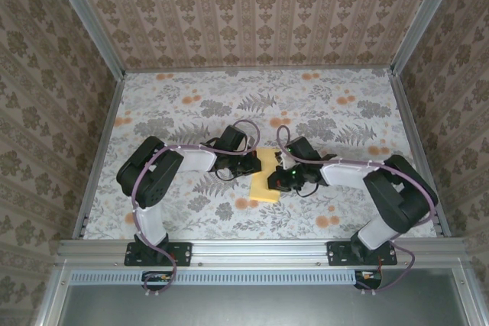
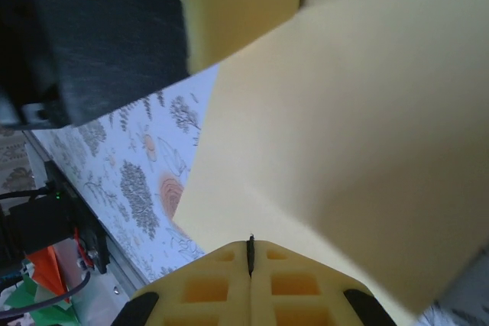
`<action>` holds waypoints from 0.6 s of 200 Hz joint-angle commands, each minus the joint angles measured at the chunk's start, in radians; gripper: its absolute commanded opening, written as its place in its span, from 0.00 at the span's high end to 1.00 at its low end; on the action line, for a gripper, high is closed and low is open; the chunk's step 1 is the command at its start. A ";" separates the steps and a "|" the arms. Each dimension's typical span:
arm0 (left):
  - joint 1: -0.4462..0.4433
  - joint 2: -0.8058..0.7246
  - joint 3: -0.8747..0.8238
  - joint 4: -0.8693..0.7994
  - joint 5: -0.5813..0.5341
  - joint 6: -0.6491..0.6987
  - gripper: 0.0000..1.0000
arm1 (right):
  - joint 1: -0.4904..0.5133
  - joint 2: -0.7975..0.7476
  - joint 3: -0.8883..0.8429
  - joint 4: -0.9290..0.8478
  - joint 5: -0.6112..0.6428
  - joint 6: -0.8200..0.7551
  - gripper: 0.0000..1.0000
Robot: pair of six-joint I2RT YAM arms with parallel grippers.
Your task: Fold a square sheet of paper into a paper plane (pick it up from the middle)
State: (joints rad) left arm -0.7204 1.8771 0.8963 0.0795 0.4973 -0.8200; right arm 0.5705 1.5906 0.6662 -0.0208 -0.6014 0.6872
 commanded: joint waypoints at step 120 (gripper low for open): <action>-0.019 0.143 -0.118 -0.336 -0.237 -0.001 1.00 | 0.016 -0.151 -0.275 -0.078 0.069 -0.033 1.00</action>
State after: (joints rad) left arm -0.7280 1.8732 0.8963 0.0738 0.4751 -0.8200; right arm 0.5873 1.4841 0.4591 0.0734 -0.5804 0.6792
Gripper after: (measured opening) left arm 0.048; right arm 0.048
